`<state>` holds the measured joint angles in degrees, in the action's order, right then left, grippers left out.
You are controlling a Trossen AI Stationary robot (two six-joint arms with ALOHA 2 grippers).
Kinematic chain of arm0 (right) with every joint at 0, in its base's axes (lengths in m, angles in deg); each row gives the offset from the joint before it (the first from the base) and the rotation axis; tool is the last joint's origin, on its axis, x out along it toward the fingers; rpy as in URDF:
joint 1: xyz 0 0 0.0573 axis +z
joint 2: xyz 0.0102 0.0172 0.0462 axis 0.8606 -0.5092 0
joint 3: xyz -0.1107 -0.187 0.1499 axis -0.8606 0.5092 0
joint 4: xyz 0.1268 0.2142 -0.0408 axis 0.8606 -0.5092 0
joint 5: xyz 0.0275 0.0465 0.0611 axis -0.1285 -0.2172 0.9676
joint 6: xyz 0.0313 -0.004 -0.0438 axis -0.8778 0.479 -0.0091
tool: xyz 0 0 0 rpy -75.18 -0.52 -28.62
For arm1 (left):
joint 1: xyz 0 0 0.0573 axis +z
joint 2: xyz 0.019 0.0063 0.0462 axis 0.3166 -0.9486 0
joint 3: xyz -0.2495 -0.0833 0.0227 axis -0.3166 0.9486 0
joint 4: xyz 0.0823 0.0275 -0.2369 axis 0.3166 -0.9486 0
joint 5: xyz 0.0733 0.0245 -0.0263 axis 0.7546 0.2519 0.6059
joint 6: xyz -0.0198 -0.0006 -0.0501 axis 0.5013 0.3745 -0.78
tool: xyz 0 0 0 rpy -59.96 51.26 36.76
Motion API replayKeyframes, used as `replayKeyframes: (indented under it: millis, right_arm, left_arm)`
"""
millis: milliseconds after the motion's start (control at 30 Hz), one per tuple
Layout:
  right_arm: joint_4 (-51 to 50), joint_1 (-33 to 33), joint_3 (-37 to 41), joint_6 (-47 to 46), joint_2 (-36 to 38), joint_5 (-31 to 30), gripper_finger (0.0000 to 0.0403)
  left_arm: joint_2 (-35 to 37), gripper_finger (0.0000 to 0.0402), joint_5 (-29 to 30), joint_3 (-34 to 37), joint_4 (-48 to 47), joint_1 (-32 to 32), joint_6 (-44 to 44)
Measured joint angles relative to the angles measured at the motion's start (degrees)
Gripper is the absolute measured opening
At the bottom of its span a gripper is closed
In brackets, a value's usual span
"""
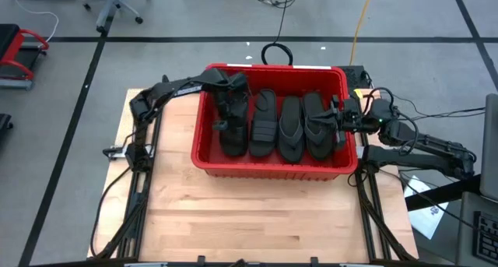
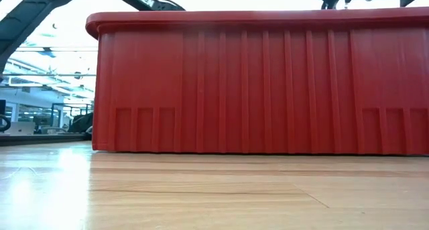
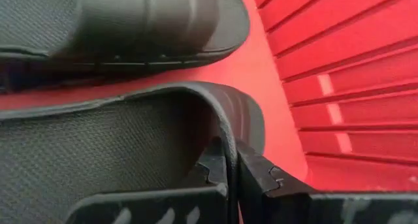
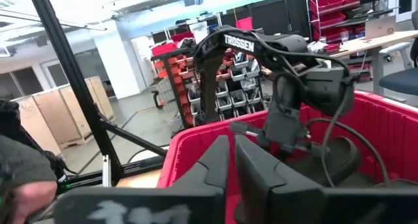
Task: Pick and place slides into bin
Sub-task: Stack the black slipper on top of the black slipper
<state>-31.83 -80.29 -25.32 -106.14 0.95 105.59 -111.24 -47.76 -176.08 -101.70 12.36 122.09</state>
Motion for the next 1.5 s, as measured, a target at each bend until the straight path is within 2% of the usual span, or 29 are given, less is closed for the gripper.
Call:
replayKeyframes:
  millis: [133, 333, 500, 633, 900, 1133, 1333, 1500]
  right_arm:
    - [-0.2, 0.0, 0.0, -2.3, 0.0, -1.7, 0.0068]
    - [-2.0, 0.0, 0.0, -5.5, 0.0, -2.8, 0.0154]
    - [-5.6, 0.0, 0.0, -6.8, 0.0, -2.6, 0.0176]
    - [-5.5, 0.0, 0.0, -6.1, 0.0, -2.5, 0.0158]
    - [-5.1, 0.0, 0.0, -2.1, 1.1, -2.4, 0.0100]
    - [-5.3, 0.0, 0.0, -0.4, 1.1, -2.0, 0.0010]
    - [-5.3, 0.0, 0.0, -0.5, 1.1, -1.0, 0.0015]
    - [-5.3, 0.0, 0.0, -0.7, 1.1, -1.0, 0.0017]
  left_arm:
    - [-4.5, 0.0001, 1.8, -4.1, -1.6, -0.5, 0.2]
    - [-5.8, 0.0002, 2.6, -5.3, -1.2, -0.4, 1.2]
    - [-5.9, 0.0005, 0.7, -5.2, -1.0, 0.7, -1.0]
    - [-6.1, 0.0002, -6.1, -5.2, -2.3, 1.8, -4.7]
    - [-6.2, 0.0003, -7.9, -5.1, -5.3, 1.3, -4.3]
    - [-5.7, 0.0004, -8.7, -6.2, -6.6, 0.9, -5.4]
    - [-5.7, 0.0006, -7.3, -7.1, -5.7, 0.4, -6.0]
    - [-5.5, 0.0017, -0.5, -7.2, -3.8, -0.8, -3.0]
